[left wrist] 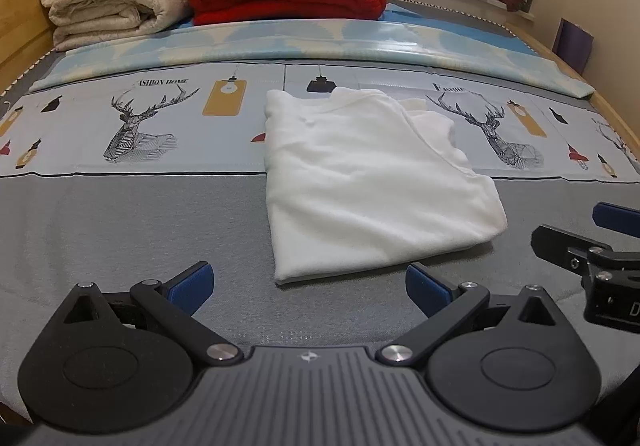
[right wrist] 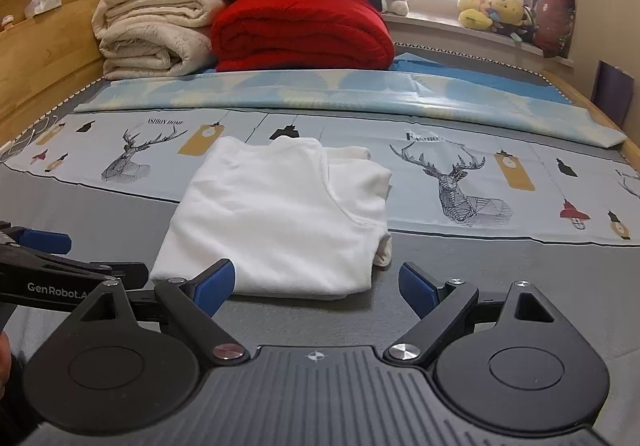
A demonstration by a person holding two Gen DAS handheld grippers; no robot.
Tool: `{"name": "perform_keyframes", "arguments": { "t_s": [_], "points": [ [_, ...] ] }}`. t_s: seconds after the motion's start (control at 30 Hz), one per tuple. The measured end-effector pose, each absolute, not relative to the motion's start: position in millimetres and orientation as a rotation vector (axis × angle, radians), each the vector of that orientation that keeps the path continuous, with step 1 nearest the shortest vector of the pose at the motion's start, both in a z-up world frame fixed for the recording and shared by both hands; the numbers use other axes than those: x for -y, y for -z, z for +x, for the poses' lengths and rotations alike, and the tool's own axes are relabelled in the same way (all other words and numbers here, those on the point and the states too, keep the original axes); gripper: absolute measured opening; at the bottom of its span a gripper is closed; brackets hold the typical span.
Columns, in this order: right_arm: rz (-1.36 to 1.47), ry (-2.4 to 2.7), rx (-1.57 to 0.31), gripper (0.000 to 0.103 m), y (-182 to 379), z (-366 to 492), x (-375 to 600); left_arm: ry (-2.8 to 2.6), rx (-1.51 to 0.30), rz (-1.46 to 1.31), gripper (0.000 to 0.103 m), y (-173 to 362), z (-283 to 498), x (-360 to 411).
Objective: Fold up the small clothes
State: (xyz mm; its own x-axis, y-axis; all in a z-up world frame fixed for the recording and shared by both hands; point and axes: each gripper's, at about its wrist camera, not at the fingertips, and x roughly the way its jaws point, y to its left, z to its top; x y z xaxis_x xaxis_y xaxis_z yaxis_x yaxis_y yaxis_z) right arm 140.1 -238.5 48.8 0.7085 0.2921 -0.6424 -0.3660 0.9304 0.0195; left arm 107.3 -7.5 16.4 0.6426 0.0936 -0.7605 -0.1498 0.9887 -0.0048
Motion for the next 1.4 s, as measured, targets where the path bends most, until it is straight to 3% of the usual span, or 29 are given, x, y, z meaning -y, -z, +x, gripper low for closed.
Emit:
{"name": "perform_keyframes", "arguments": {
  "t_s": [1.4],
  "points": [
    [-0.145, -0.379, -0.705, 0.09, -40.5, 142.4, 230.1, -0.093, -0.848, -0.049, 0.102, -15.5, 107.4, 11.8]
  ]
}}
